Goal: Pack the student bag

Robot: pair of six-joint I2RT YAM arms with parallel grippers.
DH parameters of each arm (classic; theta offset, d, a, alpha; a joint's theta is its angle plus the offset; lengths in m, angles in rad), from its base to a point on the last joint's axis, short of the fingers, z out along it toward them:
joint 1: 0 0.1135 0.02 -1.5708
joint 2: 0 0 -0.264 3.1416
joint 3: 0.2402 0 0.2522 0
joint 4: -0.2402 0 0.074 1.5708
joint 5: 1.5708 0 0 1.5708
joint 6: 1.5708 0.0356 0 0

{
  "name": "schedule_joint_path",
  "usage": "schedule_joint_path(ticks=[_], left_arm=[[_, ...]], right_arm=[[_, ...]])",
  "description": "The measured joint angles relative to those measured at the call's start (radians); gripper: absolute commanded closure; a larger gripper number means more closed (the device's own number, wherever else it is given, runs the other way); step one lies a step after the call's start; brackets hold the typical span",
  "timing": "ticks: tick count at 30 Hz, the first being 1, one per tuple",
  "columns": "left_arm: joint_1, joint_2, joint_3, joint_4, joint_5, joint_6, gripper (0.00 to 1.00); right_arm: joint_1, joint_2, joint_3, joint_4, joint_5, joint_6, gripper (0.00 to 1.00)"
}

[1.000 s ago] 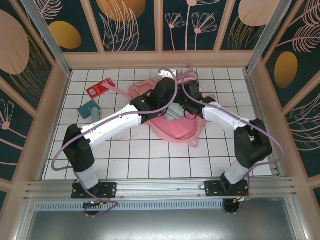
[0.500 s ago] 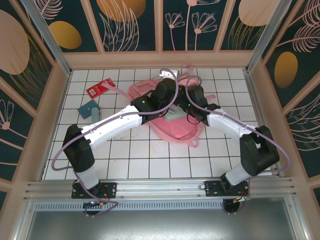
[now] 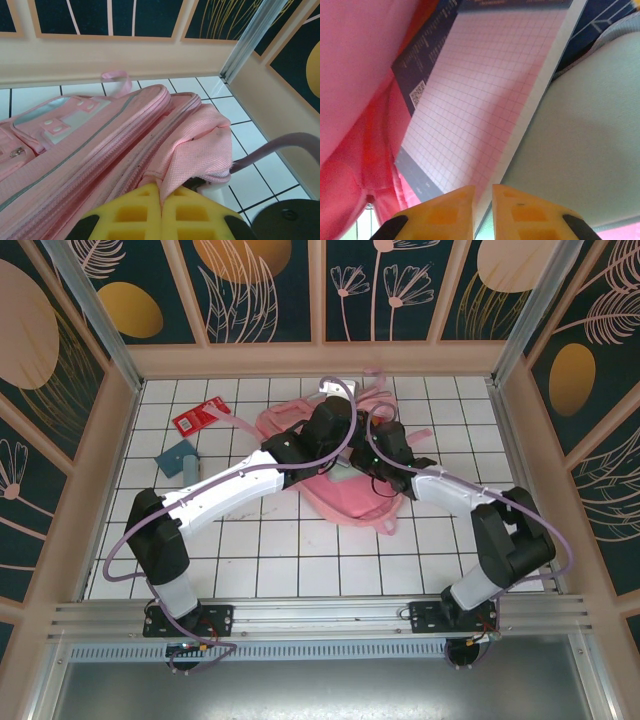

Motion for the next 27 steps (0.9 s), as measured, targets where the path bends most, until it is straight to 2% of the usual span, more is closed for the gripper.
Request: schedule_joint_path(ticks=[12, 16, 21, 27], left_arm=[[0.014, -0.001, 0.000, 0.001, 0.011, -0.005, 1.00], [0.023, -0.001, 0.000, 0.009, -0.003, -0.011, 1.00], [0.018, -0.005, -0.008, 0.009, -0.002, -0.011, 1.00], [0.003, -0.031, -0.056, 0.007, 0.016, -0.011, 1.00]], right_arm=[[0.014, 0.199, 0.163, 0.053, -0.025, -0.002, 0.84], [0.015, 0.242, 0.217, 0.056, -0.025, -0.011, 0.81], [0.017, 0.208, 0.175, 0.064, -0.014, -0.038, 0.74], [0.046, 0.003, 0.007, 0.052, 0.022, -0.077, 0.72]])
